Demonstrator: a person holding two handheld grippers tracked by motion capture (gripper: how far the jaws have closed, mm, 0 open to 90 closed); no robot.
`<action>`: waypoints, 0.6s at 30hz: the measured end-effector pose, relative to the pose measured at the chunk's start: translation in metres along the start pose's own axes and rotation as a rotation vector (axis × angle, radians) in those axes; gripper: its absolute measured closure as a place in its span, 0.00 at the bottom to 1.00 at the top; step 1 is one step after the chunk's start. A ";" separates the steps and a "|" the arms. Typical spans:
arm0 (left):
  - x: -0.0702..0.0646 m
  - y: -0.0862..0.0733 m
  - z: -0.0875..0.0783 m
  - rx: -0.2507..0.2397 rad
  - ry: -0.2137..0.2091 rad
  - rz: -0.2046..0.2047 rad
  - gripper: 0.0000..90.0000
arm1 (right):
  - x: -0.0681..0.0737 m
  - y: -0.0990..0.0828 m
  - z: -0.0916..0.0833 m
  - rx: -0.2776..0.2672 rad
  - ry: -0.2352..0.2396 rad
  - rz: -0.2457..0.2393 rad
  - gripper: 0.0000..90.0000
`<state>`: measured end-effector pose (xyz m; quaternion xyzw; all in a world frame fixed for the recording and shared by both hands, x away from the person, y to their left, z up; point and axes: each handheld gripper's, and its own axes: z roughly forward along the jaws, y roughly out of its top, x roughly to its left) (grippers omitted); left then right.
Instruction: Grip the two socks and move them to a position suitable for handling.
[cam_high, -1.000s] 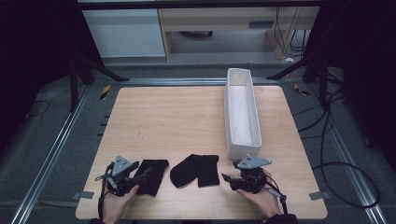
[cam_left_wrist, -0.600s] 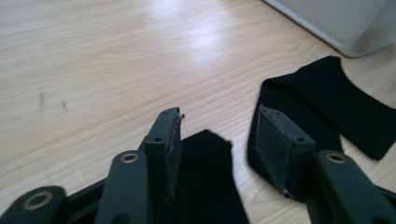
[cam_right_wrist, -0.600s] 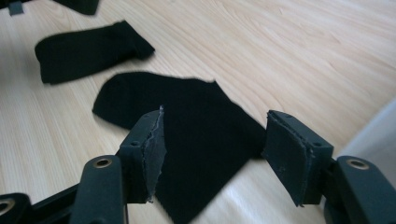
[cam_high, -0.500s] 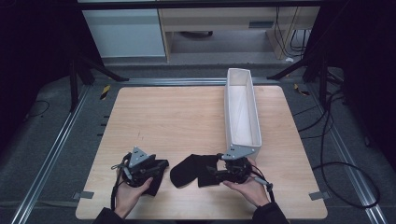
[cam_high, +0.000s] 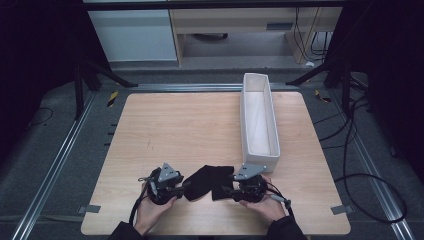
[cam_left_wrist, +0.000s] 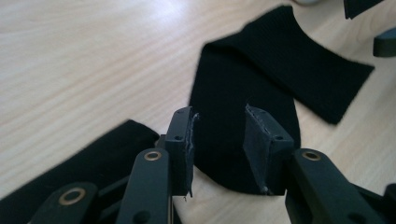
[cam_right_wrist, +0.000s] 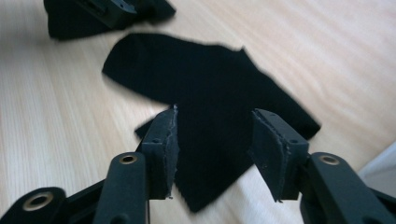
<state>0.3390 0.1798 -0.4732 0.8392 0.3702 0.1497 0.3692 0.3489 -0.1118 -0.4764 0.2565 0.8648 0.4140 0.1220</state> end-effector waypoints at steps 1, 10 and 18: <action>-0.002 -0.002 0.001 0.009 -0.001 0.006 0.68 | 0.000 -0.002 0.000 0.007 0.005 -0.002 0.59; -0.012 -0.007 0.013 0.061 -0.026 0.042 0.66 | 0.006 -0.014 0.009 0.077 0.062 -0.047 0.64; -0.016 -0.009 0.020 0.090 -0.017 0.060 0.72 | 0.004 -0.018 0.015 0.112 0.067 -0.069 0.78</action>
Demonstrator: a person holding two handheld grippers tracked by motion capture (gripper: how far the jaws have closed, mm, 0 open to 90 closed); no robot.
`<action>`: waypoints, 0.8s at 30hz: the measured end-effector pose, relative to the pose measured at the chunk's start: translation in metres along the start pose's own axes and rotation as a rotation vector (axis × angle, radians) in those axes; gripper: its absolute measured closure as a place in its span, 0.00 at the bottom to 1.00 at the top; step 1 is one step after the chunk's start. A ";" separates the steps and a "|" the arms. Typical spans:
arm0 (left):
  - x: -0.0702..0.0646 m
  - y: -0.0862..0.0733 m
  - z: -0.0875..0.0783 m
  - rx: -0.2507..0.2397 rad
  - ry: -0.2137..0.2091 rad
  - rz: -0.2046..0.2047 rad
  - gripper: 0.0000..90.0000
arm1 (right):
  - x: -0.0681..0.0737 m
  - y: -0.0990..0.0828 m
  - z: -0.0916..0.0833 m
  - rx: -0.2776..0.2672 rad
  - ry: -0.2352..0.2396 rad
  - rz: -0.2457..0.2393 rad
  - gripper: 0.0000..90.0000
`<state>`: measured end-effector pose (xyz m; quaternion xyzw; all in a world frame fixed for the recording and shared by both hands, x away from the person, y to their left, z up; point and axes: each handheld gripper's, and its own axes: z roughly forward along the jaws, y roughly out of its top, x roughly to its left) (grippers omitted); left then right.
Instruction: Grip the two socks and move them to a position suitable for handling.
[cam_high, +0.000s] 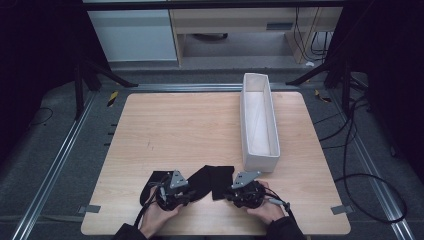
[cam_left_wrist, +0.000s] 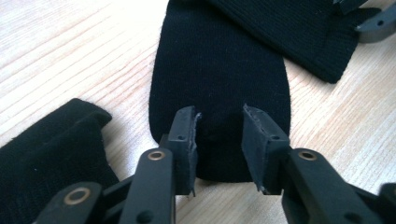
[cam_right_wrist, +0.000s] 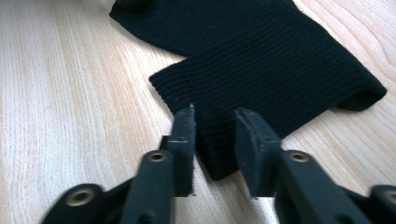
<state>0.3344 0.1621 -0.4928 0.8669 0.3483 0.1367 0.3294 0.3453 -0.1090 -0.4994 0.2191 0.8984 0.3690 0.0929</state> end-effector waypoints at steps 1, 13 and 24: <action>0.000 0.000 0.000 0.002 0.006 0.002 0.74 | 0.000 0.000 0.000 0.000 -0.002 -0.005 0.81; 0.000 0.000 0.000 0.012 0.009 -0.012 0.93 | -0.005 0.017 -0.015 -0.107 0.001 0.051 0.92; -0.006 -0.001 -0.008 0.019 -0.046 0.021 0.95 | -0.022 0.056 -0.027 -0.243 -0.091 0.156 0.92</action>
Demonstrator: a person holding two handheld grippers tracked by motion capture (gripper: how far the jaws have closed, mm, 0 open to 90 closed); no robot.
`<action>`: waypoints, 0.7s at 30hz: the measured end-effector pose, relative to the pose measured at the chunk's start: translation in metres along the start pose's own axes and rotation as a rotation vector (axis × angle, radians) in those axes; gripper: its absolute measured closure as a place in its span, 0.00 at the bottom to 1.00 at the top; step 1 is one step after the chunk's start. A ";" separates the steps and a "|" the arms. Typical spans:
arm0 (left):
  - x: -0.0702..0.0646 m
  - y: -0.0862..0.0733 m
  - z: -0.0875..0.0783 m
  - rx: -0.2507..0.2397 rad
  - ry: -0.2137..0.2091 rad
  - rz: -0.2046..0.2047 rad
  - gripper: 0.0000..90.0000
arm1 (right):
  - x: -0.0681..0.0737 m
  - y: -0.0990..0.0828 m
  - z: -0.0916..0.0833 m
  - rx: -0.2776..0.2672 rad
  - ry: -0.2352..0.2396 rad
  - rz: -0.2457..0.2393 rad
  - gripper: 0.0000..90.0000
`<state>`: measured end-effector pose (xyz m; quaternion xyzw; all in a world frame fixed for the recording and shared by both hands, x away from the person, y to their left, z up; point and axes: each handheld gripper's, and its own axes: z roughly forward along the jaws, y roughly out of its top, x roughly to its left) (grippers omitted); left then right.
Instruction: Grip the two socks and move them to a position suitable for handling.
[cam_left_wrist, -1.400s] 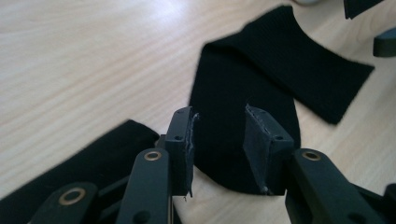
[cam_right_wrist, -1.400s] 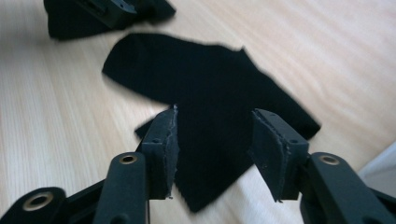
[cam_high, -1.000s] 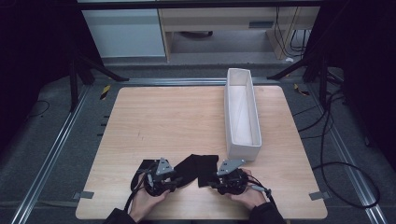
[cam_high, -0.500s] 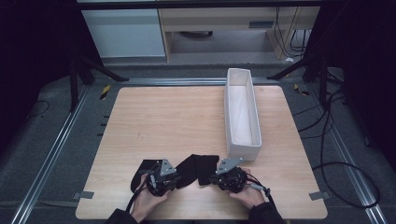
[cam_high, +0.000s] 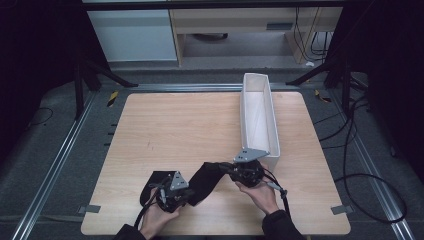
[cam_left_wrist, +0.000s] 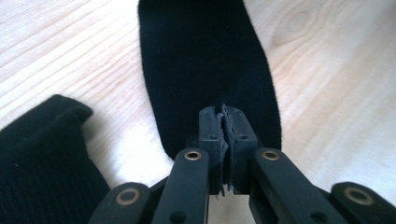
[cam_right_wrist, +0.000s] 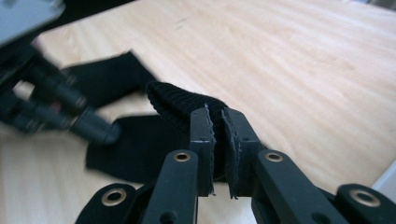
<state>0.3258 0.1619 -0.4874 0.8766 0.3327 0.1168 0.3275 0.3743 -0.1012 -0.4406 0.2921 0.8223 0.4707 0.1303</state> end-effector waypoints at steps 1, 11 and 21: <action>-0.001 -0.001 -0.001 0.000 -0.003 0.002 0.95 | -0.001 0.004 0.001 -0.005 -0.008 0.010 0.92; -0.006 -0.006 -0.004 0.016 -0.026 0.027 0.95 | -0.010 0.026 0.037 -0.014 -0.154 0.076 0.92; -0.009 -0.008 -0.004 0.022 -0.036 0.036 0.95 | -0.026 0.029 0.092 0.045 -0.317 0.071 0.91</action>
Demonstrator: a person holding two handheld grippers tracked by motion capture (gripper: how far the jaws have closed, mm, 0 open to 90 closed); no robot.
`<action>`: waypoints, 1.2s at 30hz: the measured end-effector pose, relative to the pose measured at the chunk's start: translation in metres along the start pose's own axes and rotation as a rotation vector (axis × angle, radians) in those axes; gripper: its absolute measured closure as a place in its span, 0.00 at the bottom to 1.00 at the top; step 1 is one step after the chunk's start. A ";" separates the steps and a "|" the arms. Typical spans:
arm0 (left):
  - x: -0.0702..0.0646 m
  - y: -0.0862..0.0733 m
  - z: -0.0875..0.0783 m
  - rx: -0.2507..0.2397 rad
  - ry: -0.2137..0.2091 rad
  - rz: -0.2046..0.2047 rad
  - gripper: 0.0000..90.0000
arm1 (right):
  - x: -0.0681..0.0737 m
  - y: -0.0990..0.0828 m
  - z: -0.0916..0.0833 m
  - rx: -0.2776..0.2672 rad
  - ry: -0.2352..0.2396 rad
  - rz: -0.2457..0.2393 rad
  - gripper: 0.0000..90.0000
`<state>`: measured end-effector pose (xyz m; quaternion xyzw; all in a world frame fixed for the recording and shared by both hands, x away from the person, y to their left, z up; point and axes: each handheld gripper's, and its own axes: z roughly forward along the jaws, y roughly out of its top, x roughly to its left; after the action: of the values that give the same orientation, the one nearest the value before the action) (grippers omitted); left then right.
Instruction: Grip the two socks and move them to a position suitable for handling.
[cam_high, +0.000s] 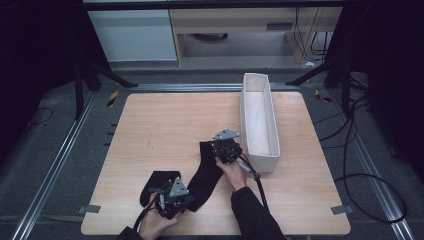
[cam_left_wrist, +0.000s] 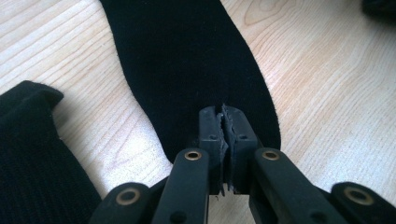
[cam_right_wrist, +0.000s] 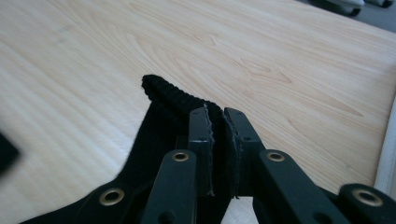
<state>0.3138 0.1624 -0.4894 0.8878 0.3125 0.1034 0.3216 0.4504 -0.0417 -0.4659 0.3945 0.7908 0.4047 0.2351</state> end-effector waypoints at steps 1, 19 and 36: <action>0.000 0.000 0.000 0.000 0.000 0.000 0.95 | -0.001 -0.001 0.006 0.012 -0.011 0.003 0.91; 0.000 -0.001 0.000 -0.013 0.012 -0.011 0.94 | 0.000 -0.017 0.009 0.077 0.064 -0.033 0.58; -0.006 0.001 -0.005 -0.058 -0.013 -0.031 0.79 | -0.001 -0.037 0.007 0.161 0.043 -0.053 0.53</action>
<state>0.3074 0.1608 -0.4850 0.8737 0.3210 0.1018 0.3510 0.4394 -0.0528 -0.5000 0.3821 0.8359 0.3418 0.1961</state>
